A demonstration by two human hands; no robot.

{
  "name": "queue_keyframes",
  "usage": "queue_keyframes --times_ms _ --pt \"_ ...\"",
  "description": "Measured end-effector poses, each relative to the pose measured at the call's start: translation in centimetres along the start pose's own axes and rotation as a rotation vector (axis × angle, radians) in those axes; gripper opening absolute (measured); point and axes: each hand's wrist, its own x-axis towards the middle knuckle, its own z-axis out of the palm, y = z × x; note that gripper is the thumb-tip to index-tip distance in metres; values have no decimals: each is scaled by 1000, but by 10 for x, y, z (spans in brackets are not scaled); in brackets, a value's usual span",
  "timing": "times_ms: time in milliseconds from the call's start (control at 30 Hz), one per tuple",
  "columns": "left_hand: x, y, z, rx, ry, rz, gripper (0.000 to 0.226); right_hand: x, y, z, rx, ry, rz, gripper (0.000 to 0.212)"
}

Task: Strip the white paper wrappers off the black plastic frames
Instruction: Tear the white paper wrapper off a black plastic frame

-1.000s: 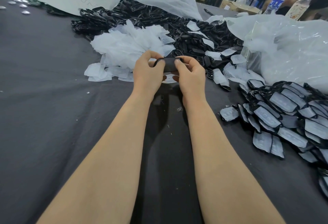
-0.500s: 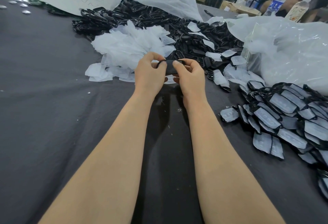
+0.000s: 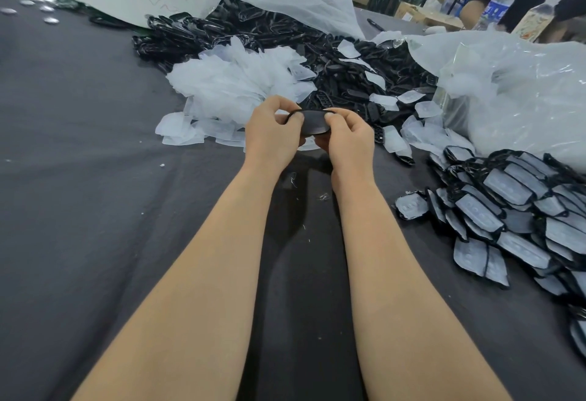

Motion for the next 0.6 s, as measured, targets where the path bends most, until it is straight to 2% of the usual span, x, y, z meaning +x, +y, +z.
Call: queue_keyframes --times_ms 100,267,433,600 --pt "2 -2 -1 -40 11 -10 21 0 0 -2 -50 -54 -38 16" --pt "4 -3 -3 -95 41 -33 18 0 3 -3 -308 -142 -160 13" --pt "1 -2 -3 -6 3 17 5 0 4 -4 -275 -76 -168 11" --pt "-1 -2 -2 53 -53 45 16 1 4 -5 -184 -57 -124 13"
